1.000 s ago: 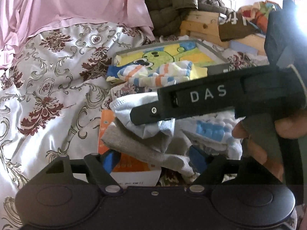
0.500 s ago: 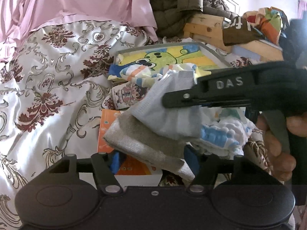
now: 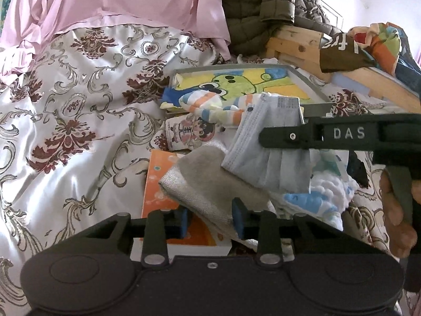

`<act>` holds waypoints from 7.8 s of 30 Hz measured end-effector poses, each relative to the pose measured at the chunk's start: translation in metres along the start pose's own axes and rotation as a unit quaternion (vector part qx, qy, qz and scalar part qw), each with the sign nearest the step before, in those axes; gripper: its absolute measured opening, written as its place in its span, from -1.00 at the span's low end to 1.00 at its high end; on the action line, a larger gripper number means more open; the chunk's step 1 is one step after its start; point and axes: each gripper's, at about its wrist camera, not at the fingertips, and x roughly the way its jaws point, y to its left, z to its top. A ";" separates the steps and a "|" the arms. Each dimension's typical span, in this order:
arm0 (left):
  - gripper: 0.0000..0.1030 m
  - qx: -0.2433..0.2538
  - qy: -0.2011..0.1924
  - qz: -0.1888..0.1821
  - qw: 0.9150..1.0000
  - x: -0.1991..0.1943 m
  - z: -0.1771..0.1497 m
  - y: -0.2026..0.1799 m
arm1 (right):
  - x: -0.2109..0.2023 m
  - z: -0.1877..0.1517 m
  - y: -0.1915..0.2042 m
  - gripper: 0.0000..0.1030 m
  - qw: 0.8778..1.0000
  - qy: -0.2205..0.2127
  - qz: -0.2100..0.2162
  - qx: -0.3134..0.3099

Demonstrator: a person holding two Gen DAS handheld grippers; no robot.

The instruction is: Organize soft objects

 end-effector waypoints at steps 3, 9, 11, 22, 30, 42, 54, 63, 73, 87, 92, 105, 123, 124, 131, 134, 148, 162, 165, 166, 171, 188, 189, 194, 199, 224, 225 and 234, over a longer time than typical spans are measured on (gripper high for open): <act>-0.26 -0.001 -0.001 -0.003 1.000 0.005 0.002 -0.002 | -0.002 -0.002 0.001 -0.74 1.000 -0.003 -0.010 -0.007; -0.72 0.000 -0.002 -0.001 1.000 0.005 0.001 -0.003 | -0.010 -0.003 0.000 -0.75 0.999 -0.019 -0.022 -0.017; -0.79 -0.004 -0.007 0.001 1.000 0.002 0.000 -0.002 | -0.012 -0.003 -0.001 -0.75 0.999 -0.022 -0.022 -0.019; -0.89 0.010 -0.107 0.012 0.994 -0.047 0.000 -0.013 | -0.056 0.000 0.000 -0.75 0.997 -0.075 -0.030 -0.015; -0.90 -0.016 -0.135 0.023 0.990 -0.088 0.000 -0.016 | -0.094 0.000 -0.003 -0.75 0.993 -0.116 -0.036 -0.004; -0.91 -0.029 -0.154 0.021 0.987 -0.104 0.045 -0.034 | -0.121 0.008 -0.020 -0.74 0.986 -0.164 -0.033 0.023; -0.91 -0.036 -0.174 -0.012 0.984 -0.058 0.128 -0.057 | -0.112 0.041 -0.057 -0.74 0.980 -0.185 -0.057 0.037; -0.91 -0.024 -0.211 -0.031 0.977 0.021 0.214 -0.088 | -0.045 0.100 -0.128 -0.74 0.979 -0.187 -0.067 0.053; -0.91 -0.033 -0.183 -0.023 0.982 0.142 0.261 -0.116 | 0.021 0.113 -0.205 -0.74 0.982 -0.127 -0.076 0.115; -0.82 0.003 -0.096 0.046 0.994 0.208 0.233 -0.118 | 0.044 0.108 -0.209 0.02 0.982 -0.072 -0.152 0.081; -0.34 0.004 -0.087 0.051 0.995 0.208 0.232 -0.115 | 0.041 0.108 -0.208 0.31 0.982 -0.075 -0.152 0.078; 0.67 -0.005 -0.127 0.087 0.988 0.136 0.226 -0.094 | 0.001 0.106 -0.165 1.00 0.976 -0.140 -0.169 0.010; 0.99 -0.002 -0.203 0.130 0.970 -0.044 0.139 -0.078 | -0.105 0.061 -0.048 1.00 0.914 -0.292 -0.276 -0.051; 0.99 -0.005 -0.205 0.132 0.970 -0.051 0.133 -0.077 | -0.110 0.058 -0.045 1.00 0.916 -0.292 -0.272 -0.045; 0.99 -0.038 -0.200 0.133 0.970 -0.087 0.089 -0.065 | -0.142 0.021 -0.020 1.00 0.921 -0.291 -0.258 -0.034; 0.99 -0.042 -0.200 0.133 0.970 -0.099 0.068 -0.062 | -0.149 0.003 -0.006 1.00 0.924 -0.281 -0.257 -0.045; 0.99 -0.037 -0.170 0.130 0.976 -0.119 0.009 -0.050 | -0.167 -0.040 0.025 1.00 0.949 -0.181 -0.257 -0.025; 0.99 -0.020 -0.113 0.144 0.983 -0.106 -0.027 -0.042 | -0.152 -0.062 0.037 1.00 0.959 -0.079 -0.271 -0.037; 0.99 -0.013 -0.104 0.142 0.984 -0.103 -0.028 -0.043 | -0.148 -0.061 0.034 1.00 0.961 -0.065 -0.267 -0.034; 0.99 -0.011 -0.102 0.141 0.985 -0.103 -0.029 -0.044 | -0.146 -0.060 0.031 1.00 0.962 -0.061 -0.266 -0.033; 0.99 -0.002 -0.091 0.141 0.986 -0.098 -0.031 -0.046 | -0.141 -0.062 0.028 1.00 0.964 -0.044 -0.261 -0.029; 0.99 0.004 -0.079 0.142 0.987 -0.094 -0.033 -0.050 | -0.134 -0.063 0.025 1.00 0.966 -0.021 -0.256 -0.026; 0.99 0.004 -0.078 0.142 0.987 -0.093 -0.034 -0.050 | -0.133 -0.063 0.025 1.00 0.966 -0.019 -0.255 -0.026; 0.99 0.006 -0.072 0.143 0.987 -0.090 -0.035 -0.050 | -0.128 -0.064 0.025 1.00 0.968 -0.006 -0.248 -0.029; 0.99 0.002 -0.065 0.144 0.987 -0.089 -0.034 -0.048 | -0.126 -0.064 0.026 1.00 0.969 0.000 -0.244 -0.033; 0.99 -0.034 -0.065 0.123 0.990 -0.071 -0.034 -0.044 | -0.121 -0.061 0.023 1.00 0.973 -0.027 -0.228 -0.019; 0.99 -0.036 -0.065 0.122 0.990 -0.070 -0.034 -0.044 | -0.121 -0.060 0.022 1.00 0.973 -0.033 -0.228 -0.018; 0.99 -0.027 -0.071 0.086 0.993 -0.051 -0.029 -0.048 | -0.118 -0.048 0.006 1.00 0.969 -0.067 -0.235 -0.022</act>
